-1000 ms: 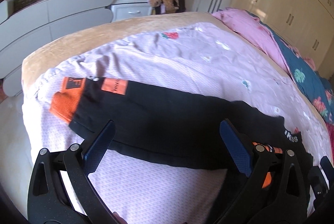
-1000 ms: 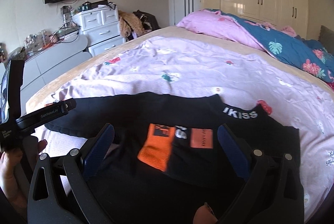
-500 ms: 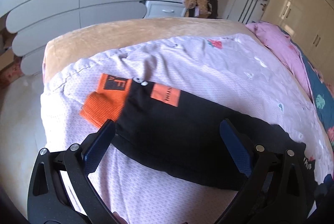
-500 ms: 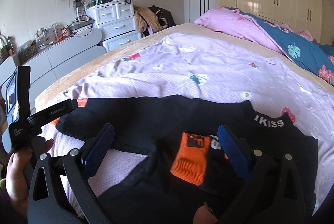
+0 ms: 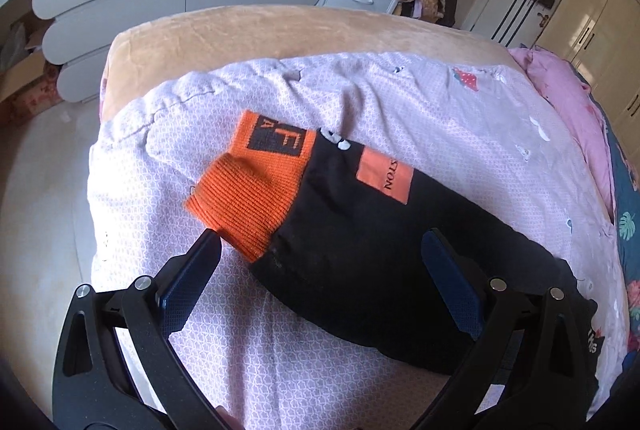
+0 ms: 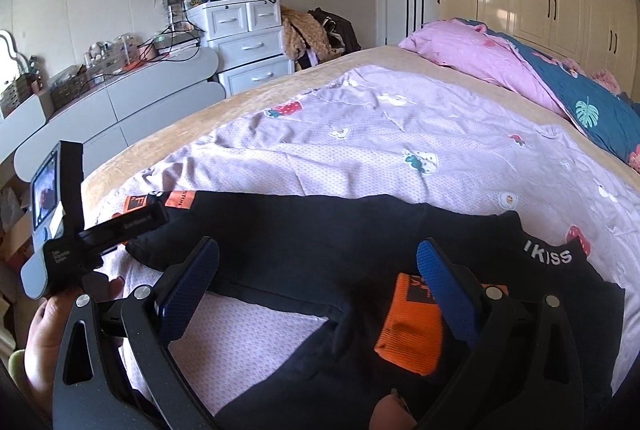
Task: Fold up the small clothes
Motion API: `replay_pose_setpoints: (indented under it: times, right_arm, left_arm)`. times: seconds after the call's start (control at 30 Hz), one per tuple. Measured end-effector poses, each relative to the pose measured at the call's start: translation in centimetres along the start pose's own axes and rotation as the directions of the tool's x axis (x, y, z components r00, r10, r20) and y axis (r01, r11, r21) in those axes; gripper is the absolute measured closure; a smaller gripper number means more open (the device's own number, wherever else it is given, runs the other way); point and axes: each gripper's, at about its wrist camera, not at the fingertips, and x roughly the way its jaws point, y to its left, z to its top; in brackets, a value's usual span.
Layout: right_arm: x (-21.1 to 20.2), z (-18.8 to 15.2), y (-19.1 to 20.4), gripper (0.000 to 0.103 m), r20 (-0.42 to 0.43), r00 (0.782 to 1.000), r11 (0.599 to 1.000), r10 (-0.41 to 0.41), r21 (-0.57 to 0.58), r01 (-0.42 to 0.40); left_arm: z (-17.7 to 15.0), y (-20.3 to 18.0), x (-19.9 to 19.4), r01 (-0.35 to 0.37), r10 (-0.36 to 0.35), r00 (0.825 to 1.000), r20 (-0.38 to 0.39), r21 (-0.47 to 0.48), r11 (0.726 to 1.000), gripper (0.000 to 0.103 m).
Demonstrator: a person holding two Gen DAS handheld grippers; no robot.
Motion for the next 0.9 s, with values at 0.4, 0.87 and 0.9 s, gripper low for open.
replay_pose_setpoints:
  times: [0.4, 0.87, 0.9]
  right_arm:
    - [2.0, -1.7, 1.5, 0.004, -0.051, 0.998, 0.999, 0.033, 0.01, -0.033]
    - [0.6, -5.6, -1.7, 0.004, -0.08, 0.997, 0.992, 0.012, 0.126, -0.002]
    - [0.4, -5.7, -2.1, 0.004, -0.078, 0.997, 0.991, 0.007, 0.134, 0.003]
  left_arm:
    - [0.7, 1.3, 2.3, 0.038, -0.04, 0.998, -0.051, -0.03, 0.999, 0.009]
    - [2.1, 1.0, 0.3, 0.181, -0.182, 0.981, 0.064, 0.017, 0.983, 0.092]
    - [2.1, 0.7, -0.1, 0.195, -0.197, 0.978, 0.075, 0.029, 0.98, 0.096]
